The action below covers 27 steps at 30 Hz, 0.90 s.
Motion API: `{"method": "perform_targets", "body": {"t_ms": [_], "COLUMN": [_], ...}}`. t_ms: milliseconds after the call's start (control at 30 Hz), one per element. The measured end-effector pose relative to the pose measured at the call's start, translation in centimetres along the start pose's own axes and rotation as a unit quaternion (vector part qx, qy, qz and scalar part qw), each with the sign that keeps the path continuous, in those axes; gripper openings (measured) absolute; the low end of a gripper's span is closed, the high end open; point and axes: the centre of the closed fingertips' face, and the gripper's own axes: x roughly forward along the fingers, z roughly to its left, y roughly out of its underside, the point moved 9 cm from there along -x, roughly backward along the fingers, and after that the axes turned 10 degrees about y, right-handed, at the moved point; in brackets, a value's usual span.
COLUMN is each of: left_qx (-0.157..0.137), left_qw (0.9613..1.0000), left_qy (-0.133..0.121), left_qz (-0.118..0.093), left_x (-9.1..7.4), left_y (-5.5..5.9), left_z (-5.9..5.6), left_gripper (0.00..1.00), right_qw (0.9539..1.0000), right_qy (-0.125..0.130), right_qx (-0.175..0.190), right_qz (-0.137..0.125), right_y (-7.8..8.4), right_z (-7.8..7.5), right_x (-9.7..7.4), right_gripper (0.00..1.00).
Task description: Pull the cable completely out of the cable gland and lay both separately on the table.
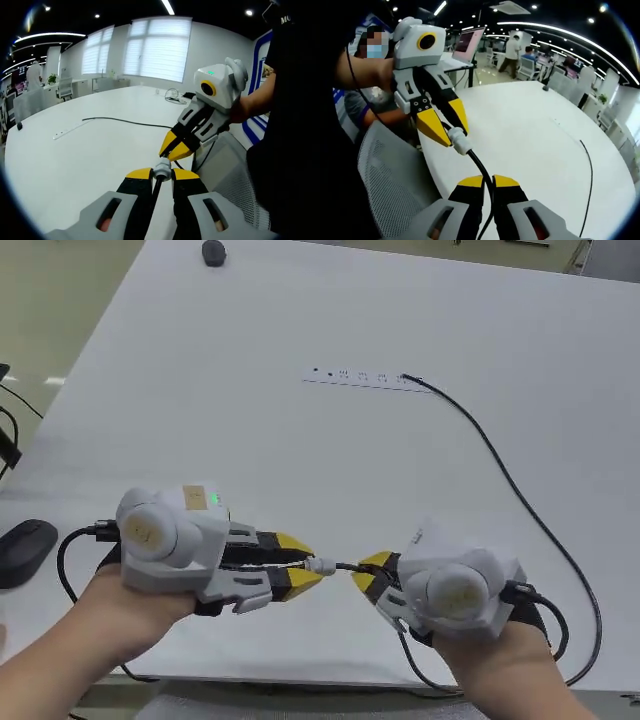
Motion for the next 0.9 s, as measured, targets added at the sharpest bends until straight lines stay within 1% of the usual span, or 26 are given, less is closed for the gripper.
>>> {"method": "perform_targets", "body": {"t_ms": [100, 133, 233, 300, 367, 400, 433, 467, 567, 733, 800, 833, 867, 900], "left_qx": [0.001, 0.0, 0.001, 0.0, 0.001, 0.001, 0.001, 0.0, 0.001, 0.002, 0.001, 0.001, 0.001, 0.001], "left_qw": [1.0, 1.0, 1.0, 1.0, 1.0, 1.0, 1.0, 1.0, 1.0, 1.0, 1.0, 1.0, 1.0, 1.0], "left_qy": [-0.002, -0.002, -0.002, -0.002, -0.002, -0.003, -0.003, -0.003, -0.003, -0.001, -0.001, -0.001, -0.001, -0.001], "left_qz": [0.0, 0.0, 0.001, 0.001, 0.001, 0.0, 0.0, 0.0, 0.0, 0.001, 0.002, 0.002, 0.003, 0.002], "left_x": [0.0, 0.1, 0.1, 0.1, 0.0, 0.0, 0.1, 0.1, 0.1, 0.2, 0.2, 0.2, 0.2, 0.2], "left_y": [0.0, 0.0, 0.0, 0.0, 0.0, 0.0, 0.0, 0.0, -0.1, -0.1, -0.1, 0.0, 0.0, 0.0], "left_z": [0.0, 0.0, 0.0, 0.1, 0.1, 0.1, 0.2, 0.2, 0.2, 0.2, 0.2, 0.2, 0.2, 0.2], "left_gripper": [0.15, 0.15, 0.15, 0.15, 0.15, 0.15, 0.15, 0.15, 0.15, 0.15, 0.15, 0.15, 0.15, 0.15], "right_qw": [0.9988, 0.9976, 0.9959, 0.9932, 0.9894, 0.9869, 0.9831, 0.9818, 0.9732, 0.964, 0.9574, 0.9499, 0.9459, 0.9434], "right_qy": [0.001, 0.0, 0.002, 0.002, 0.005, 0.006, 0.006, 0.006, 0.014, 0.02, 0.023, 0.022, 0.021, 0.024], "right_qx": [0.049, 0.07, 0.09, 0.116, 0.144, 0.16, 0.181, 0.188, 0.226, 0.26, 0.281, 0.305, 0.317, 0.324], "right_qz": [0.003, 0.006, 0.009, 0.014, 0.018, 0.022, 0.026, 0.027, 0.039, 0.053, 0.061, 0.064, 0.066, 0.069], "right_y": [0.8, 1.1, 1.8, 2.3, 2.9, 3.1, 3.5, 3.6, 4.6, 5.8, 6.3, 6.5, 6.7, 7.0], "right_z": [-0.4, -0.5, -0.9, -1.0, -1.3, -1.4, -1.6, -1.6, -2.1, -2.3, -2.3, -2.4, -2.4, -2.5], "right_x": [0.1, 0.2, 0.3, 0.4, 0.6, 0.6, 0.7, 0.7, 0.8, 1.0, 1.2, 1.2, 1.3, 1.3], "right_gripper": [0.01, 0.01, 0.01, 0.0, 0.0, 0.0, 0.0, 0.0, 0.0, 0.0, 0.0, 0.0, 0.0, 0.0]}}
